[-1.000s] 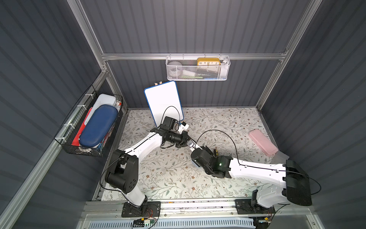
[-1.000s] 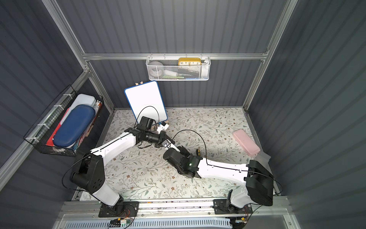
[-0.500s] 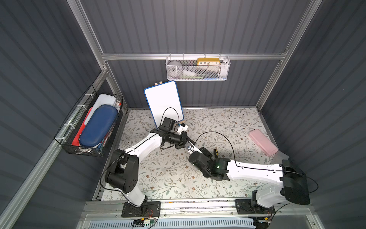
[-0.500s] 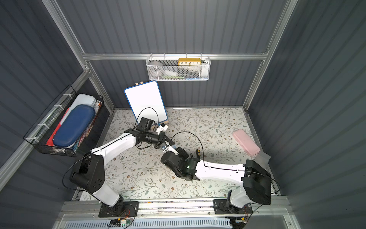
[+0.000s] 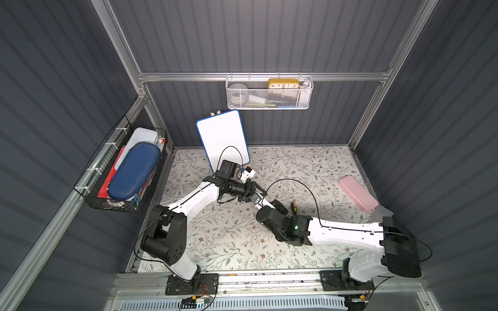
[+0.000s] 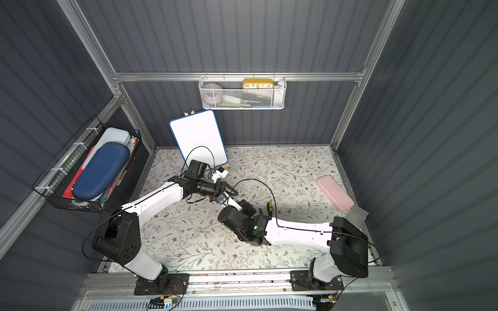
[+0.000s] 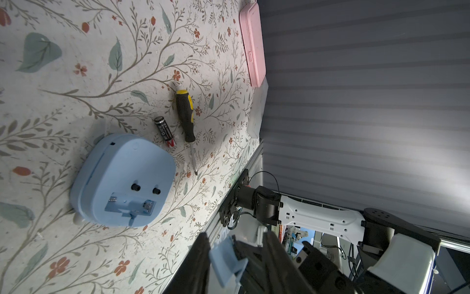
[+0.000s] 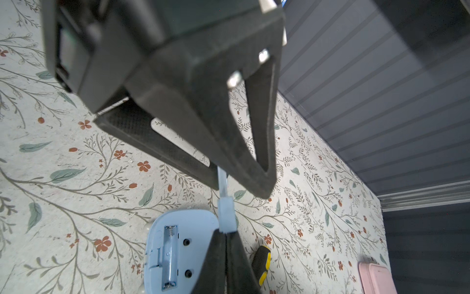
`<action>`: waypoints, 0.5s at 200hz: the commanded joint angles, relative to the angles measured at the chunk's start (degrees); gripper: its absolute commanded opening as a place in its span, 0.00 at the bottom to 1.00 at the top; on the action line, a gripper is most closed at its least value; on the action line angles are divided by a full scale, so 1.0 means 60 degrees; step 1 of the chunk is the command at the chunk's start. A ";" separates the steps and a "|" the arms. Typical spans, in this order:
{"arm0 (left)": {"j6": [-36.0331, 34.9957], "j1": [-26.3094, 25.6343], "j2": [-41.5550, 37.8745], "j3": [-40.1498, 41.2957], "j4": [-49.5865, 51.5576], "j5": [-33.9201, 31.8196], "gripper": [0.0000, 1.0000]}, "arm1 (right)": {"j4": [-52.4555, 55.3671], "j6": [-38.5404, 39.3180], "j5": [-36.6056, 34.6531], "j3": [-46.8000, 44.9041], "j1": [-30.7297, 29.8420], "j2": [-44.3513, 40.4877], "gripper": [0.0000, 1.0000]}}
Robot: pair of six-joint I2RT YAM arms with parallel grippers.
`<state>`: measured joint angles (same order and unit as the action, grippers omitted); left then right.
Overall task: Remove the battery from the alarm
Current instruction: Pick up the cover from the center of the board.
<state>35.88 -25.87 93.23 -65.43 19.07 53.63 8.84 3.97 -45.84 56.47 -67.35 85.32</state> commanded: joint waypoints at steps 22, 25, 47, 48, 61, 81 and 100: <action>-0.0059 0.0154 -0.0383 0.0094 -0.0049 -0.0210 0.51 | 0.0189 -0.0178 0.0161 0.0033 -0.0039 0.0180 0.00; -0.0058 0.0183 -0.0391 0.0096 -0.0046 -0.0248 0.52 | 0.0261 -0.0222 0.0167 0.0026 -0.0030 0.0172 0.00; -0.0093 0.0392 -0.0478 0.0245 -0.0095 -0.0446 0.56 | 0.0628 -0.0543 0.0562 -0.0157 0.0006 -0.0247 0.00; -0.0092 0.0396 -0.0479 0.0243 -0.0099 -0.0451 0.56 | 0.0646 -0.0558 0.0593 -0.0170 0.0020 -0.0283 0.00; -0.0151 0.0458 -0.0454 0.0278 -0.0134 -0.0471 0.57 | 0.0886 -0.0826 0.1115 -0.0240 0.0108 -0.0684 0.00; -0.0237 0.0474 -0.0378 0.0310 -0.0200 -0.0481 0.57 | 0.1277 -0.1334 0.2203 -0.0314 0.0406 -0.1329 0.00; -0.0339 0.0495 -0.0348 0.0357 -0.0176 -0.0628 0.57 | 0.1497 -0.1805 0.3705 -0.0415 0.0919 -0.1941 0.00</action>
<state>35.79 -23.14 92.07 -64.23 18.24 50.72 14.68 -1.67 -34.92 54.85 -65.04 78.08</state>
